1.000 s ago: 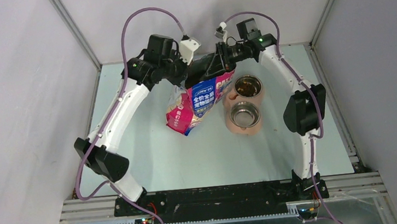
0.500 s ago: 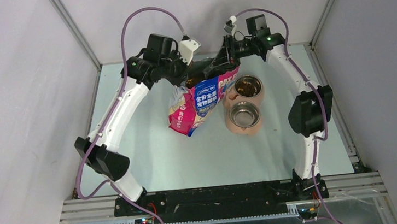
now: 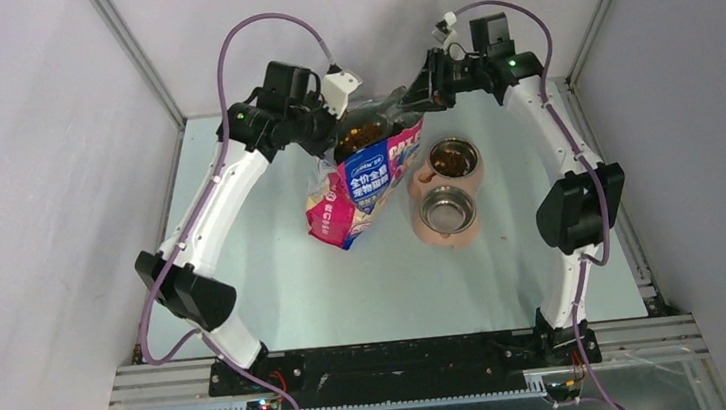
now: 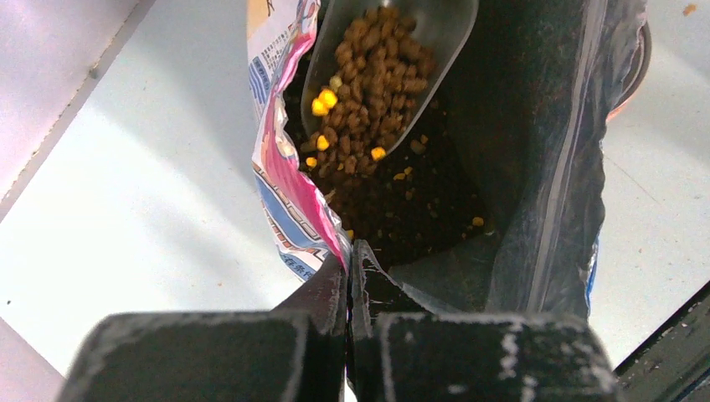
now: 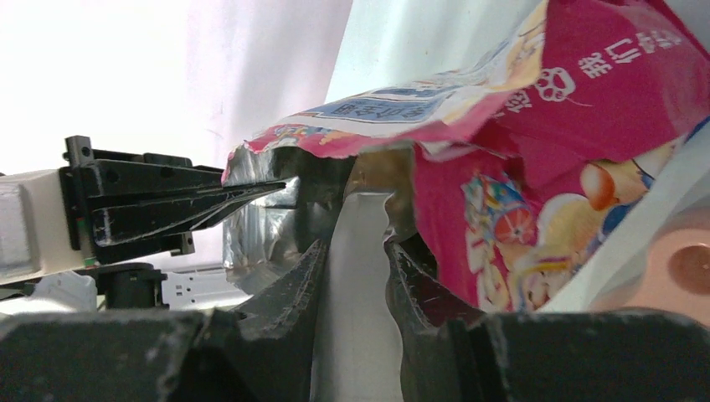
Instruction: Serve the pet food
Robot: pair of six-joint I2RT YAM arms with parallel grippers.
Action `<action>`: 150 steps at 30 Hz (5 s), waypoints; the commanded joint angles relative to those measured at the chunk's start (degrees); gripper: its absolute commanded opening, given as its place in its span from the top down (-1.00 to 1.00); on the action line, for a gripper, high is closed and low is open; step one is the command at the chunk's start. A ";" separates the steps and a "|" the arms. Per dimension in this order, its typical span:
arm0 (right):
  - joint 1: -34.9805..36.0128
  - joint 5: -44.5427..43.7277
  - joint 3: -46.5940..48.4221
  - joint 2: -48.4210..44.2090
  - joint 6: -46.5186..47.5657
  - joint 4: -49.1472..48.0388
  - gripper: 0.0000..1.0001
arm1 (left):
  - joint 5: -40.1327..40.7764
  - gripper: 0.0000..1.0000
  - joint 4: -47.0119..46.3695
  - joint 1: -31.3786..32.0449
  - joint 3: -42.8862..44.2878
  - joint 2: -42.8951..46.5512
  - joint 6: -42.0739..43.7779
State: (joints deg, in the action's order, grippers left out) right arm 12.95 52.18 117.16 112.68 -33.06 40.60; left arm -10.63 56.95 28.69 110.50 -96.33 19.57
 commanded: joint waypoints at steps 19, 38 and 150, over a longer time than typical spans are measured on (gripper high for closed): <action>-8.34 20.39 -12.19 -4.15 -24.51 -29.51 1.00 | 2.14 1.00 2.80 -2.65 4.67 -0.54 3.77; -11.23 23.92 -26.54 -4.01 -53.24 -71.86 1.00 | 5.43 1.00 6.31 -2.90 8.72 -3.66 10.78; -24.85 -18.06 -29.24 -16.77 19.08 -8.26 1.00 | -3.66 1.00 -1.18 -7.07 1.29 4.45 3.92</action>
State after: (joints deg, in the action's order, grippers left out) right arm -13.56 36.49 83.99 96.44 -18.09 32.18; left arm -12.36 58.52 21.96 111.31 -96.62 23.97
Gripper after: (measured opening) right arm 0.298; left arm 0.005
